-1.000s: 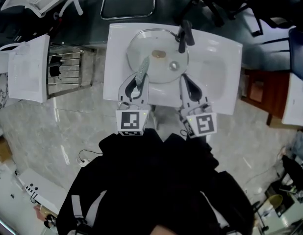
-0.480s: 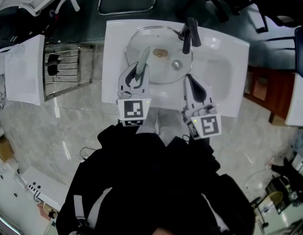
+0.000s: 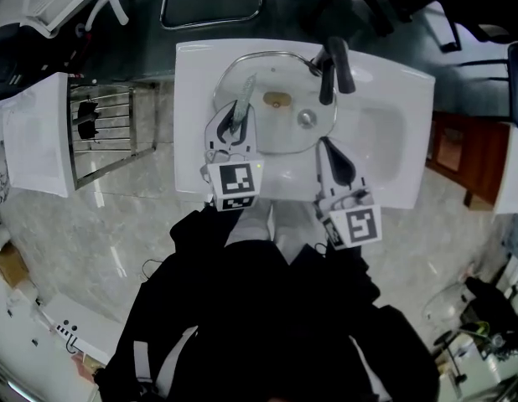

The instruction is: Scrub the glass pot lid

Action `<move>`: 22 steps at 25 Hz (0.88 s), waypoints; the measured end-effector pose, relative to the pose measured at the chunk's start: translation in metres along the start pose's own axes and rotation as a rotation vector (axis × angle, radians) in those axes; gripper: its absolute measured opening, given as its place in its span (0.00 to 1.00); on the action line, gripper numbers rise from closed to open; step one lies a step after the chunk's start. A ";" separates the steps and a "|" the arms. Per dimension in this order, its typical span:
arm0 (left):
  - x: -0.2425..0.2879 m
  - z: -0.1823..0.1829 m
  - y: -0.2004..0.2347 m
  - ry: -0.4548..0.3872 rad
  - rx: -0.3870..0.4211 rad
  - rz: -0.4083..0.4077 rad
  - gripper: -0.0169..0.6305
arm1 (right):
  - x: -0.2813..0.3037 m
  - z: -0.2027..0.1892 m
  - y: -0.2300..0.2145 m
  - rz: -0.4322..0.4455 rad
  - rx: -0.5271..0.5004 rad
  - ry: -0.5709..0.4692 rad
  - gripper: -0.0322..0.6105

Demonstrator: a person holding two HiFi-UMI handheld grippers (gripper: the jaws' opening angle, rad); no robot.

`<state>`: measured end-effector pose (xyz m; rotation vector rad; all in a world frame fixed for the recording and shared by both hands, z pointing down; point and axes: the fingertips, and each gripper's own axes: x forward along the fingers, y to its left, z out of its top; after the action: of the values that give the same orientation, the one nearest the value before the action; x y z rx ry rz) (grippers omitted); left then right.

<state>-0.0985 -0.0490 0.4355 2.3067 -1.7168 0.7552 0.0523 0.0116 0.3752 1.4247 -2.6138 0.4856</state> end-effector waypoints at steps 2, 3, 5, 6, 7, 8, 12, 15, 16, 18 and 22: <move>0.010 -0.005 0.005 0.015 0.000 0.012 0.13 | 0.003 -0.003 -0.003 -0.006 -0.012 0.009 0.03; 0.015 -0.007 0.007 0.023 0.003 0.018 0.13 | 0.006 -0.003 -0.004 -0.010 -0.009 0.011 0.03; 0.025 -0.010 0.012 0.039 0.010 0.036 0.13 | 0.011 -0.004 -0.005 -0.020 0.005 0.015 0.03; 0.030 -0.013 0.013 0.047 0.008 0.046 0.13 | 0.012 -0.004 -0.006 -0.027 0.014 0.018 0.03; 0.034 -0.016 0.013 0.055 0.003 0.057 0.13 | 0.014 -0.005 -0.008 -0.033 0.021 0.020 0.03; 0.037 -0.018 0.014 0.064 -0.001 0.069 0.13 | 0.015 -0.005 -0.009 -0.037 0.023 0.021 0.03; 0.048 -0.021 0.017 0.089 0.008 0.110 0.13 | 0.020 -0.010 -0.015 -0.041 0.023 0.030 0.03; 0.055 -0.022 0.008 0.099 0.016 0.099 0.13 | 0.021 -0.018 -0.017 -0.046 0.026 0.041 0.03; 0.057 -0.022 0.006 0.102 0.013 0.091 0.13 | 0.021 -0.019 -0.018 -0.049 0.029 0.043 0.03; 0.060 -0.022 0.002 0.106 0.005 0.081 0.13 | 0.022 -0.021 -0.020 -0.053 0.034 0.043 0.03; 0.064 -0.024 -0.002 0.113 -0.020 0.060 0.13 | 0.020 -0.026 -0.023 -0.056 0.017 0.050 0.03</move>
<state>-0.0900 -0.0922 0.4875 2.1640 -1.7426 0.8580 0.0595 -0.0067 0.4101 1.4669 -2.5294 0.5313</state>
